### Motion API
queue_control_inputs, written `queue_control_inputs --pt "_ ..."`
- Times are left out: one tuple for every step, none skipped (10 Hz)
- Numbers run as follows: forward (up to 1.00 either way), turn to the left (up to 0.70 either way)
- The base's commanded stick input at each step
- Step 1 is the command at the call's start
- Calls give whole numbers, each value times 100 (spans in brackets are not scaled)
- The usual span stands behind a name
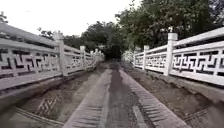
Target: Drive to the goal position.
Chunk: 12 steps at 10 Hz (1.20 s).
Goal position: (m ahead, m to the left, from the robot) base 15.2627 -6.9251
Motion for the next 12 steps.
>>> queue_control_inputs --pt "45 3" --pt "45 3" --pt "45 2" --pt "45 -11" --pt "45 -22" --pt "45 -1" --pt "45 2" --pt "45 3" --pt "45 3" --pt "45 3" --pt "45 3" --pt "45 3"
